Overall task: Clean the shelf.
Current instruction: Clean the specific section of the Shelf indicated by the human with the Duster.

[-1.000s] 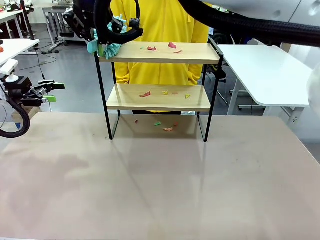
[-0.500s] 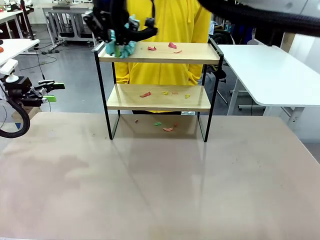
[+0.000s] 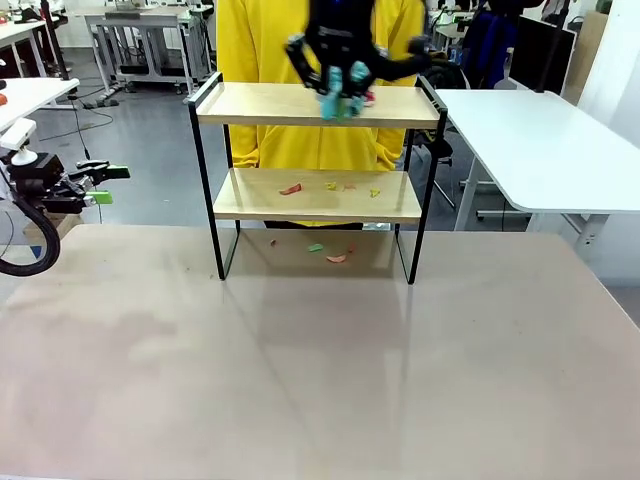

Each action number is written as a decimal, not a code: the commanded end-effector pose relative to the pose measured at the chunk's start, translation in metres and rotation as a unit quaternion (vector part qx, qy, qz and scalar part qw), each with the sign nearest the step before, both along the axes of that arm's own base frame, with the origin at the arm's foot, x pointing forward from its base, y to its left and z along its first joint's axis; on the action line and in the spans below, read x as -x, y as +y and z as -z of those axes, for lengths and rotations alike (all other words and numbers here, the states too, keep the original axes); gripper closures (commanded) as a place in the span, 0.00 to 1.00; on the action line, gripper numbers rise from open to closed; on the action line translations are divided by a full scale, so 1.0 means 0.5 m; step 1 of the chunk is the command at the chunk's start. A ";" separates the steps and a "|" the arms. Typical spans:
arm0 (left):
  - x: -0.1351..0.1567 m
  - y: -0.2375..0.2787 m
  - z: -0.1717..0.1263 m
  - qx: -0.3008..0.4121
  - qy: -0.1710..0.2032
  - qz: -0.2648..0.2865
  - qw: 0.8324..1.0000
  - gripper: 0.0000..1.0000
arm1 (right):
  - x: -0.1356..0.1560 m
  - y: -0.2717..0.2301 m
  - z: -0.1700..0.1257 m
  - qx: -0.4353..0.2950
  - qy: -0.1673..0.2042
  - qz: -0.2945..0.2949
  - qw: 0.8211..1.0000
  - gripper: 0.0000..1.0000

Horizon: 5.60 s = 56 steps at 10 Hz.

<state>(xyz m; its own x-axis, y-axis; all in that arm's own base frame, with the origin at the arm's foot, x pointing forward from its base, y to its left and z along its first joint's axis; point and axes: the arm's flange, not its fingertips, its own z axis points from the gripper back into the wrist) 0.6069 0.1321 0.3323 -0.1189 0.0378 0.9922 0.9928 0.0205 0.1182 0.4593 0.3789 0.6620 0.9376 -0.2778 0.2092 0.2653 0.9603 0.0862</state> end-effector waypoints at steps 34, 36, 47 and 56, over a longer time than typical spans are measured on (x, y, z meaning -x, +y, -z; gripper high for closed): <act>0.003 -0.001 -0.005 0.004 -0.008 0.003 1.000 0.00 | 0.307 -0.465 0.295 0.044 0.180 -0.552 0.813 0.87; 0.003 -0.001 -0.005 0.004 -0.008 0.003 1.000 0.00 | 0.337 -0.455 0.320 0.014 0.170 -0.586 0.792 0.87; 0.003 -0.001 -0.005 0.004 -0.008 0.003 1.000 0.00 | 0.337 -0.455 0.320 0.014 0.170 -0.586 0.792 0.87; 0.003 -0.001 -0.005 0.004 -0.008 0.003 1.000 0.00 | 0.337 -0.455 0.320 0.014 0.170 -0.586 0.792 0.87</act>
<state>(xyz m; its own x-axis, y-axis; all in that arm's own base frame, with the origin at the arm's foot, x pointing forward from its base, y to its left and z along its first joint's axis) 0.6068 0.1320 0.3324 -0.1191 0.0380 0.9922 0.9928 0.0202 0.1184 0.2916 0.1527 0.5006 0.5506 0.8230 -0.1399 -0.8083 0.5675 0.1570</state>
